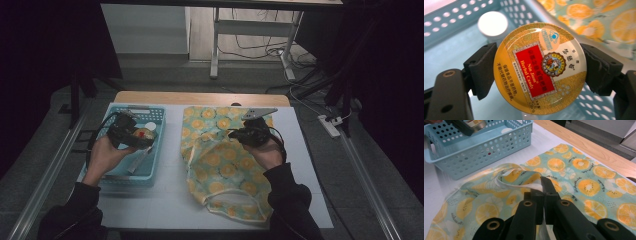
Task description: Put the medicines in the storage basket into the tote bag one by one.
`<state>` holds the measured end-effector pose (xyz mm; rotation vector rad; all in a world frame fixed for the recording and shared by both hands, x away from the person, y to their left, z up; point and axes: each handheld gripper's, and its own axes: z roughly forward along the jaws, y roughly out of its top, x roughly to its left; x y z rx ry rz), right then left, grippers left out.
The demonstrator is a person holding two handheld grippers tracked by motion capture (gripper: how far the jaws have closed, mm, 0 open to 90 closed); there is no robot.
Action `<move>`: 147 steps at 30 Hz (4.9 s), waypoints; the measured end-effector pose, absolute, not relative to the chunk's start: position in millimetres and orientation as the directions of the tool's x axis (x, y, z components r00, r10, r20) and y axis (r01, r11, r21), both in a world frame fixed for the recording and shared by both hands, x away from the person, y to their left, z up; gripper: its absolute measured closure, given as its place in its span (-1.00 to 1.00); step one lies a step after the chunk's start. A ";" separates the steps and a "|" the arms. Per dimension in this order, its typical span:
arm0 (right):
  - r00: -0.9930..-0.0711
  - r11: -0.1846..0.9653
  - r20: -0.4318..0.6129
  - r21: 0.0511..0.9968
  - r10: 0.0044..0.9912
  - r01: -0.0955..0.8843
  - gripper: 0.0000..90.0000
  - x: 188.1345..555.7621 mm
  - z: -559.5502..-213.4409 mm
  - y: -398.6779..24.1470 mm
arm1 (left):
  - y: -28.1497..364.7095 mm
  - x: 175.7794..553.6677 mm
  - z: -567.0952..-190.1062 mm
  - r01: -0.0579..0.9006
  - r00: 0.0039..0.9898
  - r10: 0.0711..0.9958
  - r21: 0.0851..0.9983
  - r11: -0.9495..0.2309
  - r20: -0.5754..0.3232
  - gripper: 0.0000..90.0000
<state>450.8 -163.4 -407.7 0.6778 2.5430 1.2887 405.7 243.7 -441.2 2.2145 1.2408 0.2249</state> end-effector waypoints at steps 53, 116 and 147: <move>-0.861 0.506 0.030 0.799 0.507 0.326 1.00 457.9 -416.3 -165.4 | 85.4 357.3 -424.1 0.447 0.861 0.495 0.635 -0.630 -0.115 -0.54; -0.837 0.524 -0.003 0.781 0.546 0.339 1.00 465.5 -432.5 -163.4 | -1.6 436.1 -514.3 0.502 0.812 0.581 0.587 -0.635 -0.065 -0.73; -0.842 0.520 0.004 0.785 0.539 0.336 1.00 465.5 -431.9 -165.1 | 53.3 403.7 -465.2 0.506 0.828 0.513 0.693 -0.513 -0.225 -0.99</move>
